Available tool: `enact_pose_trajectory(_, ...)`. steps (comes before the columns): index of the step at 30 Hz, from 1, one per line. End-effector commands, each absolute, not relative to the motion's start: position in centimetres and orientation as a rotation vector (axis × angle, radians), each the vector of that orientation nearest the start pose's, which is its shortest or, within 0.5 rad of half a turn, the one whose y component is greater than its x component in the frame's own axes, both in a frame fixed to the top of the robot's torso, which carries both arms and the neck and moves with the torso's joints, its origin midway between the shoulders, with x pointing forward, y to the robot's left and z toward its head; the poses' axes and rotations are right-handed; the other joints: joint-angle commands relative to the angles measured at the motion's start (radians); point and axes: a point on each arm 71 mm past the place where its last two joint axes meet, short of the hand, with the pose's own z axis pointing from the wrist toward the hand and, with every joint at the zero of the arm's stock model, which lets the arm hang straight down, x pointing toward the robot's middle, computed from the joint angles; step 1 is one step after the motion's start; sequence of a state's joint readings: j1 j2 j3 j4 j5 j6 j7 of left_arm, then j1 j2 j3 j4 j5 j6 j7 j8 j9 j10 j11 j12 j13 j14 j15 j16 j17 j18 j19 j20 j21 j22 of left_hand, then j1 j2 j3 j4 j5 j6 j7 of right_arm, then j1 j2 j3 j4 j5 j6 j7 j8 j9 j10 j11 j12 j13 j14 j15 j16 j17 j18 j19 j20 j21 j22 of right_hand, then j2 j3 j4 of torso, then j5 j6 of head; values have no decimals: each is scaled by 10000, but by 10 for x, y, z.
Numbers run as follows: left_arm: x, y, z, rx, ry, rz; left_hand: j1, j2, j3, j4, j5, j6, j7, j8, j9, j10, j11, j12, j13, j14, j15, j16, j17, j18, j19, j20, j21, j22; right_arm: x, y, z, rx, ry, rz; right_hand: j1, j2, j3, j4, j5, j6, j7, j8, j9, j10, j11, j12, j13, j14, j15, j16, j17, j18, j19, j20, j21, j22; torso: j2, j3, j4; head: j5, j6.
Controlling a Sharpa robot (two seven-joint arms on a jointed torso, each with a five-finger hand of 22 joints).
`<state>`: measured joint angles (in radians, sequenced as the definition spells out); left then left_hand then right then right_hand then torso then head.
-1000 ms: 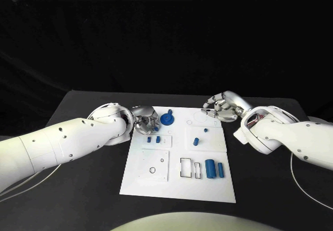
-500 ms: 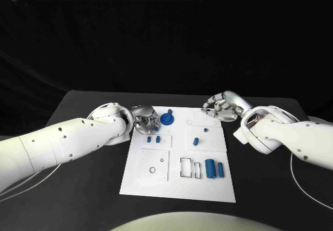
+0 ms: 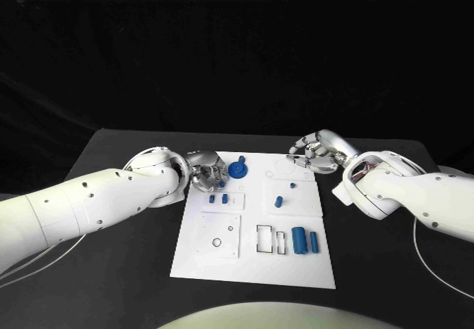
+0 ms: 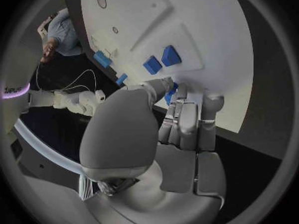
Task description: Assemble the parts on the task board
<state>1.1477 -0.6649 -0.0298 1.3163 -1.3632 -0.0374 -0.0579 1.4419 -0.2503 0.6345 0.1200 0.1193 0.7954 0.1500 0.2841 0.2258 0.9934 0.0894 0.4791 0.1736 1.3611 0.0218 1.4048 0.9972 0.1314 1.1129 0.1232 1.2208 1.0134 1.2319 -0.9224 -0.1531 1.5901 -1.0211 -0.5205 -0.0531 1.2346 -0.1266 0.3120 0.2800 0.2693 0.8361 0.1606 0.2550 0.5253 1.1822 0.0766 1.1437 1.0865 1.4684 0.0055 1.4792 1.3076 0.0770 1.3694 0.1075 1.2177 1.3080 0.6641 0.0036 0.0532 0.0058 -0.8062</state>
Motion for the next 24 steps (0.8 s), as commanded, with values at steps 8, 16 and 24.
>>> enact_pose_trajectory(8,503,164,-237,1830,19823,-7164,-38,-20,-61,0,66,1,56,-32,-19,-129,26,-37,28,-128,11,-31,-74,59,-111,0,-92,-68,467,-232,-199,2980,16624,7885,36,-16,-13,51,26,-80,-18,32,14,-15,-19,-34,-14,513,-54,-61,467,104,-68,-15,-68,90,-1,0,2,-1,-2)
enact_pose_trajectory(16,503,171,-237,1702,19853,-6979,-212,-110,-290,159,65,43,31,-96,-86,-665,199,-83,98,-418,163,-159,-535,126,-431,122,-384,-419,468,-234,-200,3003,16632,7835,66,-89,-27,47,27,-202,9,11,15,-1477,3,-1791,-1874,351,-43,-410,-92,263,-484,-6,-888,-439,-7,3,6,4,15)
enact_pose_trajectory(24,504,180,-231,1228,19428,-7233,-174,-107,-383,209,80,14,31,-166,-140,-1077,320,-137,101,-558,266,-201,-779,142,-493,214,-462,-496,469,-236,-200,2954,16674,7849,277,-230,97,17,-76,-245,46,71,55,-2208,55,-3601,-3679,140,-3,-956,-789,342,-629,14,-1479,-761,-10,-1,10,6,59)
